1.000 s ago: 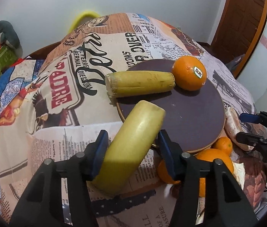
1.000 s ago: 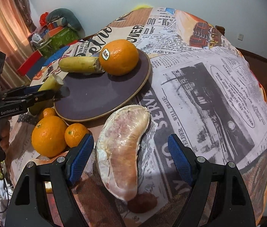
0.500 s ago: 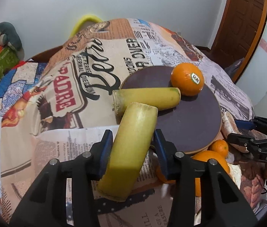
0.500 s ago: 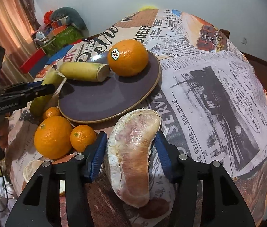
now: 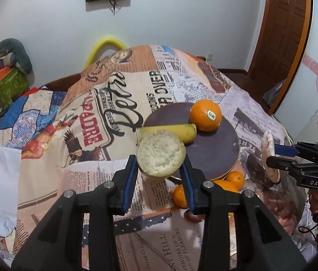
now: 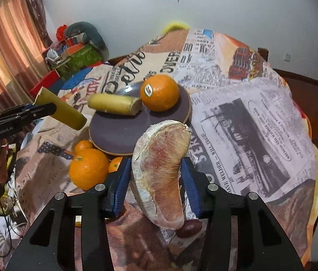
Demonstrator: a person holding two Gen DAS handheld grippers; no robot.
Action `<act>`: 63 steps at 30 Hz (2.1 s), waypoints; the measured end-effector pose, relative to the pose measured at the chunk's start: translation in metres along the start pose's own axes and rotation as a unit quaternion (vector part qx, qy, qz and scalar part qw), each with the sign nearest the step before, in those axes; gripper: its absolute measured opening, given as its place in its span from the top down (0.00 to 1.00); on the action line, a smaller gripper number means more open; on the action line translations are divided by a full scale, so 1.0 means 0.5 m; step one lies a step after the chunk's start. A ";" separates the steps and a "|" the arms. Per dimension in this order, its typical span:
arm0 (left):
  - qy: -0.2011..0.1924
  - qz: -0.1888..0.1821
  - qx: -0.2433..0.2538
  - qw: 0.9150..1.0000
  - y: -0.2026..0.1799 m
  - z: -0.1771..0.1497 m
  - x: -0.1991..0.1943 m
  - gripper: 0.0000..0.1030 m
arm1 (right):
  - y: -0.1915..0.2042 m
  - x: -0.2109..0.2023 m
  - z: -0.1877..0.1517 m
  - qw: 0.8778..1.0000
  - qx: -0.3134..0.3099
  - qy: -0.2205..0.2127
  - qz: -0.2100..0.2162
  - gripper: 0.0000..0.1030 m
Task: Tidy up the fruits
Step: 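Place the pomelo segment on the plate with the right gripper while the left places the corn cob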
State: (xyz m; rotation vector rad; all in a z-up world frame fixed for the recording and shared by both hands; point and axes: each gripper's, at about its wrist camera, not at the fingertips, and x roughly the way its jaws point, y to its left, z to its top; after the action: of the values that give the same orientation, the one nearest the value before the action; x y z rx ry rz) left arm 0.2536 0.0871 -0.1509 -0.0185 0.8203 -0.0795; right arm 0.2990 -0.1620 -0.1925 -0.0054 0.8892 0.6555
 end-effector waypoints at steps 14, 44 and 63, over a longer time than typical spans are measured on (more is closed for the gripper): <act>-0.025 -0.038 0.008 0.999 -0.068 0.031 -0.027 0.64 | 0.002 -0.031 0.018 1.000 -0.003 -0.023 0.001 0.81; 0.006 -0.127 -0.070 0.989 -0.090 0.043 0.076 0.64 | -0.011 0.076 0.038 0.999 -0.012 0.005 -0.040 0.59; 0.037 -0.052 -0.094 0.994 -0.047 0.031 0.134 0.56 | 0.005 0.054 0.036 0.998 -0.041 -0.001 -0.047 0.45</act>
State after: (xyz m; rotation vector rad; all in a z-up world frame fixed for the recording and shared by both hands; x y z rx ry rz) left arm 0.3089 0.0580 -0.1878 -0.2377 0.8977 -0.1023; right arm 0.3227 -0.1410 -0.1994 -0.1191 0.8539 0.6025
